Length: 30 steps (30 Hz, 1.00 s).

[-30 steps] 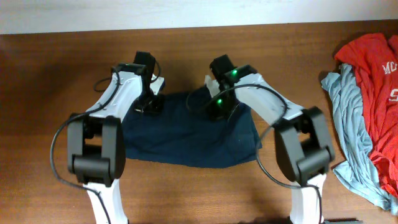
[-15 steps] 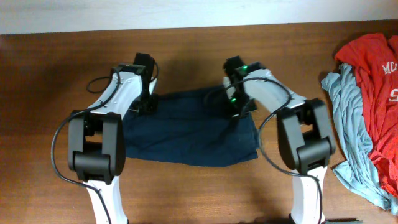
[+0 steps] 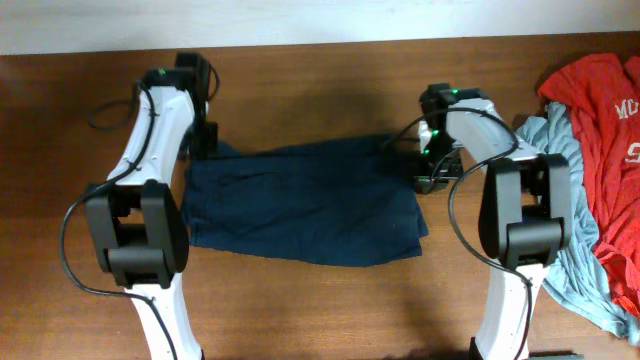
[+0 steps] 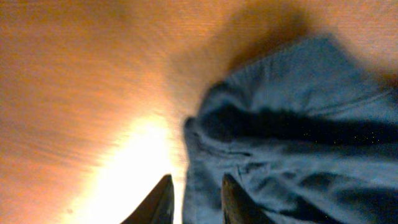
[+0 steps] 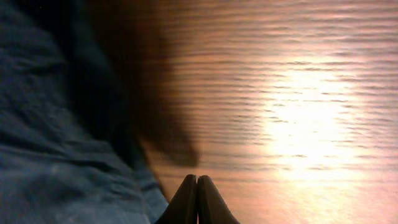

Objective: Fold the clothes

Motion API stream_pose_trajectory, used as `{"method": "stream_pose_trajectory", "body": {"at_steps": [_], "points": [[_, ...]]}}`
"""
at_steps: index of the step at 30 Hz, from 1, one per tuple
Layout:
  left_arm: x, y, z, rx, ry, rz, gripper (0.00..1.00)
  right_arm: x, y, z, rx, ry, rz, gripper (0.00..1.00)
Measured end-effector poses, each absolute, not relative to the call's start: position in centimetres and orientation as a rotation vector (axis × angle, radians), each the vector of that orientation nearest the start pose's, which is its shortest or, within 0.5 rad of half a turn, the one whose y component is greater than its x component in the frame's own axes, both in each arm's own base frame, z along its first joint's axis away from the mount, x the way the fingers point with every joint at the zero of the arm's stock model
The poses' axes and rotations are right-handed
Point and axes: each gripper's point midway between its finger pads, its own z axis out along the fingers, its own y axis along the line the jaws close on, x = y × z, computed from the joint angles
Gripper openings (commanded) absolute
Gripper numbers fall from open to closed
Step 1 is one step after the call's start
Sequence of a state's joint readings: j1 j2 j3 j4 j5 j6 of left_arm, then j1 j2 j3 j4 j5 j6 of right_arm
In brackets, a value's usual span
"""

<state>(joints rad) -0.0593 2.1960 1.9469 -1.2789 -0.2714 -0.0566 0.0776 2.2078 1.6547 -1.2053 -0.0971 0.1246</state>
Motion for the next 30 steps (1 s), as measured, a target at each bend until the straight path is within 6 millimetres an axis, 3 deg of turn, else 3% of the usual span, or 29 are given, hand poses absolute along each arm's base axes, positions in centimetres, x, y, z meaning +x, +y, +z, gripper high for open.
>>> {"method": "stream_pose_trajectory", "body": {"at_steps": [3, 7, 10, 14, 19, 22, 25, 27, 30], "points": [[44.2, 2.1, 12.2, -0.045, 3.029, 0.419, 0.32, 37.4, 4.6, 1.3, 0.077, 3.313, 0.220, 0.12], [43.5, 2.2, 16.1, -0.087, 3.017, 0.419, 0.32, 37.8, 6.4, 3.4, -0.006, 3.248, 0.412, 0.19], [42.3, 2.4, 18.4, -0.104, 3.032, 0.423, 0.34, 38.3, 7.4, 6.1, -0.064, 3.164, 0.497, 0.28], [42.3, 2.8, 20.7, -0.136, 2.976, 0.403, 0.35, 39.2, 7.9, 9.8, -0.121, 3.033, 0.531, 0.44], [40.7, 4.6, 24.9, -0.223, 2.878, 0.376, 0.45, 39.7, 8.2, 15.3, -0.179, 2.859, 0.524, 0.59], [37.3, 6.1, 29.2, -0.294, 2.780, 0.364, 0.55, 39.2, 8.1, 19.1, -0.202, 2.760, 0.505, 0.64], [32.0, 7.6, 32.3, -0.378, 2.703, 0.365, 0.58, 38.8, 8.1, 21.0, -0.211, 2.709, 0.497, 0.68], [28.8, 8.4, 32.8, -0.431, 2.684, 0.366, 0.62, 38.4, 8.1, 21.8, -0.212, 2.694, 0.495, 0.70], [27.1, 8.9, 30.7, -0.497, 2.682, 0.315, 0.64, 38.2, 8.1, 21.9, -0.207, 2.699, 0.496, 0.72]]}}
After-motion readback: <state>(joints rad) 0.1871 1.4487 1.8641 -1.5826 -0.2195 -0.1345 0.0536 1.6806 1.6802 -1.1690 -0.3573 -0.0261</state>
